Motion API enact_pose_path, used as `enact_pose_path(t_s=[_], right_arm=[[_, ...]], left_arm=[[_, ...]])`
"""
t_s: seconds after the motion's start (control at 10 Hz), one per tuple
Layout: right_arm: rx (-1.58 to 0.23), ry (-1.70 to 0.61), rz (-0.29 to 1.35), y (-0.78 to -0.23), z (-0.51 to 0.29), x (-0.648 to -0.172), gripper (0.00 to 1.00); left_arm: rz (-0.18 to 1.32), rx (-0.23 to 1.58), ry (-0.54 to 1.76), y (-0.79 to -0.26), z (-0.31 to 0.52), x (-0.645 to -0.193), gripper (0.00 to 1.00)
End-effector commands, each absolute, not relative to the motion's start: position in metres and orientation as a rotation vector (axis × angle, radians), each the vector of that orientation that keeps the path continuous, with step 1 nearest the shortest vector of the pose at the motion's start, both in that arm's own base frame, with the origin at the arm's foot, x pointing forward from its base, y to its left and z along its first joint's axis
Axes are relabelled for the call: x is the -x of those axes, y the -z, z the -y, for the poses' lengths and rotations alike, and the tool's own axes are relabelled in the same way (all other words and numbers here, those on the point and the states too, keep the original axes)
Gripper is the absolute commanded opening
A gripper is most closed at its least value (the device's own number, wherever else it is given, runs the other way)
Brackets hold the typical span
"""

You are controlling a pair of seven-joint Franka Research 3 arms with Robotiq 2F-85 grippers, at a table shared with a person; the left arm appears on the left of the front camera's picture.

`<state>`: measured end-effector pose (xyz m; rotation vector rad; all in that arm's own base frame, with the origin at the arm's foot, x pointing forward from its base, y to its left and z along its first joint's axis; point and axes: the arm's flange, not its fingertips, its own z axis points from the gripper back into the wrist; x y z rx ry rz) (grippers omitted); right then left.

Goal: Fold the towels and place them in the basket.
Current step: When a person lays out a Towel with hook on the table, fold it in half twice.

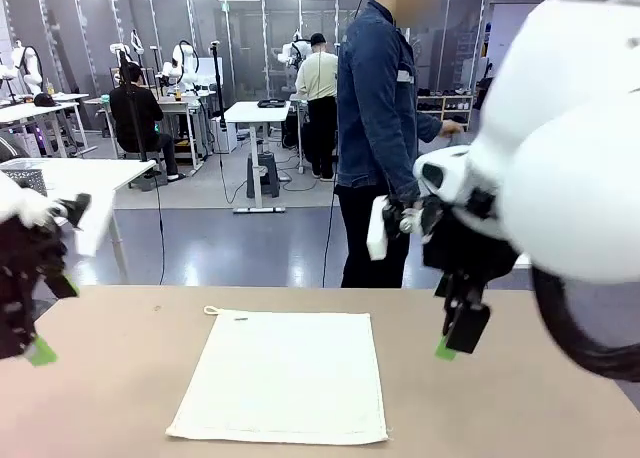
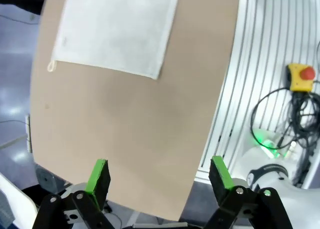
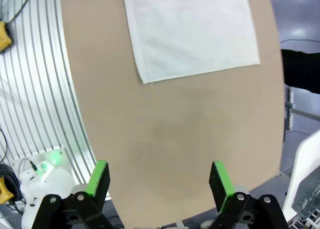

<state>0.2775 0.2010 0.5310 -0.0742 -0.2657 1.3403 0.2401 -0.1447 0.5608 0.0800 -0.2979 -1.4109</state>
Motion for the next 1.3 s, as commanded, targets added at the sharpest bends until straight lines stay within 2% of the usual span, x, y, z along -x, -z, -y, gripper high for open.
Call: enact_pose_path(t_s=[0.0,0.3,0.5,1.2], right_arm=[[0.147,-1.368,0.222,-0.513,-0.223,-0.293,1.00],[0.133,-1.416,0.175,-0.466,-0.244,-0.300,1.00],[0.152,-1.409,0.132,-0.433,-0.254,-0.304,1.00],[0.136,-1.467,0.132,-0.364,-0.263,-0.318,1.00]], left_arm=[[0.281,-0.080,1.496,-0.541,0.163,-0.257,1.00],[0.265,0.014,1.561,-0.478,0.180,-0.275,1.00],[0.260,0.016,1.562,-0.444,0.195,-0.284,1.00],[0.207,-0.017,1.518,-0.367,0.205,-0.313,1.00]])
